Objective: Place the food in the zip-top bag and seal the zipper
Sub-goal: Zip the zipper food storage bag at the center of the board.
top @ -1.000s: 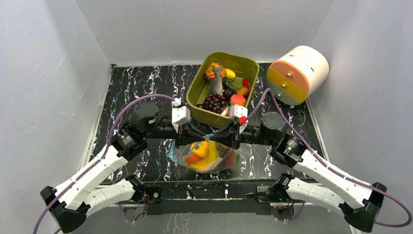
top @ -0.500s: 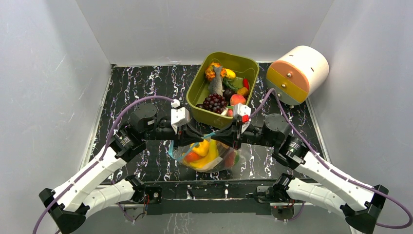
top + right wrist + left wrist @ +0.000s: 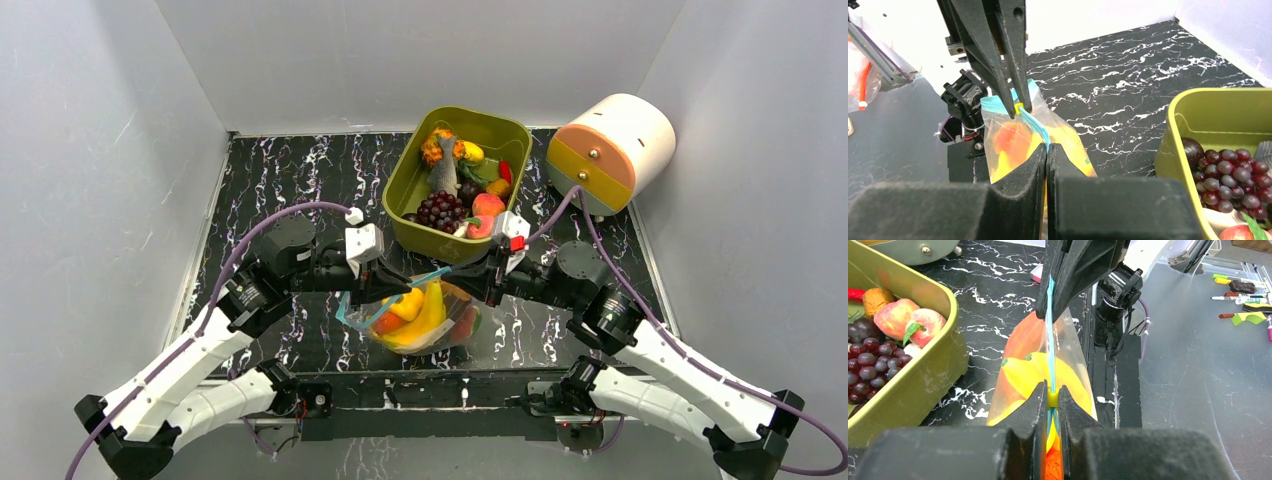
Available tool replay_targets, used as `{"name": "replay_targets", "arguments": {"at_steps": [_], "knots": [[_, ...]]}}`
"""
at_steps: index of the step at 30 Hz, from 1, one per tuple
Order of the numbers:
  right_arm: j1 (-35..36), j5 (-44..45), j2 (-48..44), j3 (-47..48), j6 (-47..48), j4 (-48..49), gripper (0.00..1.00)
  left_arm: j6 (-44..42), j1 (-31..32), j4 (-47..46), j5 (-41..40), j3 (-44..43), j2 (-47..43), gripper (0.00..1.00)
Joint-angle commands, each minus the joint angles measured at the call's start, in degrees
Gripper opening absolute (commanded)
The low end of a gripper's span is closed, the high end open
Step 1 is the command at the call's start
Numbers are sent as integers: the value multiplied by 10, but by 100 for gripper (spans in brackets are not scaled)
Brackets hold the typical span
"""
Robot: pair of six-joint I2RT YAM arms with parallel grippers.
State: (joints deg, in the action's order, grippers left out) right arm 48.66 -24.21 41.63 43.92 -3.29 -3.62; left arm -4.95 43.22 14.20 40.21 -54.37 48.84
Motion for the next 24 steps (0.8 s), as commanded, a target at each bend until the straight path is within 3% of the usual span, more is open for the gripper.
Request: {"name": "replay_targets", "arguments": {"at_steps": [1, 24], "knots": [[-6, 85, -35, -6, -9, 43, 0, -4, -4, 43, -9, 2, -30, 0], [-6, 207, -72, -31, -29, -6, 0, -7, -4, 80, -32, 16, -54, 0]]}}
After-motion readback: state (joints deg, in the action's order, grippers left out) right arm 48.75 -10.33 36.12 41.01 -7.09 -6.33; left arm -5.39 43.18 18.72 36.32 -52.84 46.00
